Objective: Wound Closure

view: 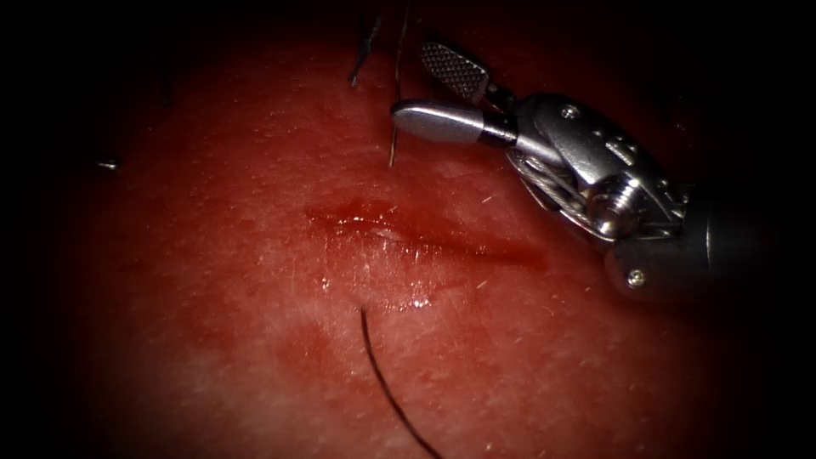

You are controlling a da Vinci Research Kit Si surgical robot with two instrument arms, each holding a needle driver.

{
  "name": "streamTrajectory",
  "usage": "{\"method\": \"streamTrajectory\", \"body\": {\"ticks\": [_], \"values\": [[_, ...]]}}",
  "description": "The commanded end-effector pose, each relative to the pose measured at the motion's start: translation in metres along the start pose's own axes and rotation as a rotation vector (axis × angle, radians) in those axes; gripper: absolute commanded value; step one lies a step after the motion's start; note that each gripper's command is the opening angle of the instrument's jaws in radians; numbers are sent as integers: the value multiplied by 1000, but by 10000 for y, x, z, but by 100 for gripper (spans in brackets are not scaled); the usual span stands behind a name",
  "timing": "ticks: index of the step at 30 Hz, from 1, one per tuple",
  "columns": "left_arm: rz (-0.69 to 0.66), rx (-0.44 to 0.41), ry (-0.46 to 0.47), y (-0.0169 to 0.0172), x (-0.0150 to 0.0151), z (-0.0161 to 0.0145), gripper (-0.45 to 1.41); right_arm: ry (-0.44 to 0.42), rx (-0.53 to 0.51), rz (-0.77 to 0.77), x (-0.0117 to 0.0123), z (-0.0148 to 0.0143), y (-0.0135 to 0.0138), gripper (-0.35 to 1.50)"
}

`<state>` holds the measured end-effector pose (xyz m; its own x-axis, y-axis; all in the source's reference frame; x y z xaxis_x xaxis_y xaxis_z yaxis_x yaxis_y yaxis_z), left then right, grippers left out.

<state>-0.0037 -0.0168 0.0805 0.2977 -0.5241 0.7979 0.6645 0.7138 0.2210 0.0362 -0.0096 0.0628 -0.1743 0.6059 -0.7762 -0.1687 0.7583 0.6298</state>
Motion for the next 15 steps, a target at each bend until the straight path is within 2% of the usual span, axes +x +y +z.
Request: {"method": "streamTrajectory", "body": {"ticks": [1,2,3,6,8,11,13,14,15], "values": [[11,-4,2,-9,3,3,140,1,3,1,-6,3,-2,91],[22,-9,7,-14,1,2,138,1,4,1,-6,3,-2,91],[50,65,-6,-32,-4,5,133,3,5,0,-7,1,-3,89],[74,175,-27,-65,-9,13,126,6,7,0,-7,-2,-4,89],[109,199,-10,-83,-12,19,126,8,10,1,-6,-5,-6,89],[277,282,24,-138,-21,34,120,26,17,21,-4,-17,-10,89],[349,293,16,-160,-23,38,116,44,-4,22,-2,-24,-11,89],[416,305,5,-178,-22,40,113,49,-26,24,-1,-31,-15,86],[460,305,9,-190,-20,42,111,50,-29,8,1,-34,-17,69]]}}
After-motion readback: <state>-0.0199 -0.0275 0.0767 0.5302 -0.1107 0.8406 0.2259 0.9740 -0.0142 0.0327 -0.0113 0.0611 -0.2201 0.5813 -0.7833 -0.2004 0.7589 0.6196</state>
